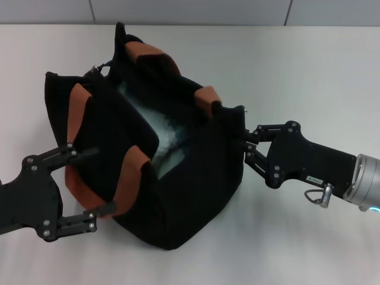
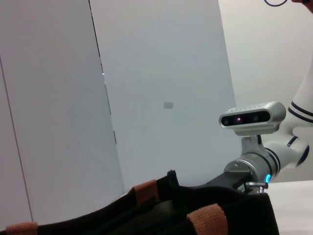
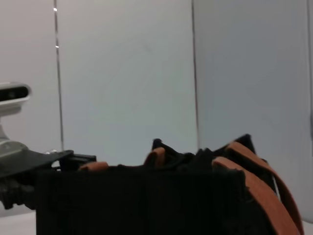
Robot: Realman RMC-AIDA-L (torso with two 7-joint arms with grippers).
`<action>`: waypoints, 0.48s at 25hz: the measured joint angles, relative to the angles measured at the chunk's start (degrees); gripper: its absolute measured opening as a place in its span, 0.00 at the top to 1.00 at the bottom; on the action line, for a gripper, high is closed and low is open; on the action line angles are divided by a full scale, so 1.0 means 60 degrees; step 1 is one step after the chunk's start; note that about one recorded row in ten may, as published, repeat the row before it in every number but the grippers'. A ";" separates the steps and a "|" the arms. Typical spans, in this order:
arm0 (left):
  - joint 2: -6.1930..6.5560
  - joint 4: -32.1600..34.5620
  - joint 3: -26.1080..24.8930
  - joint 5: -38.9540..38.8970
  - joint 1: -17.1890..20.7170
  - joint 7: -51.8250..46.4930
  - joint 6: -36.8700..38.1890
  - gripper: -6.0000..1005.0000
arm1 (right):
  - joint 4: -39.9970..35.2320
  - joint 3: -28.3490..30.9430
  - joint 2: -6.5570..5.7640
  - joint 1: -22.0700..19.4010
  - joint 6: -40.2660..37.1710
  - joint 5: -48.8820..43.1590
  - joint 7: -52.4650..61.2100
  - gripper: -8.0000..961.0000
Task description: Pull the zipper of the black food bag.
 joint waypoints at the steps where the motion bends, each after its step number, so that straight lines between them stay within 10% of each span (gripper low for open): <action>1: -0.0014 -0.0047 -0.0004 0.0000 -0.0045 0.0002 -0.0024 0.20 | -0.0015 0.0015 0.0003 -0.0007 0.0032 0.0009 0.0032 0.82; 12: -0.0011 -0.0163 -0.0006 0.0000 -0.0169 0.0004 -0.0073 0.20 | -0.1825 0.0408 -0.0026 -0.0644 0.0250 0.0262 0.1663 0.89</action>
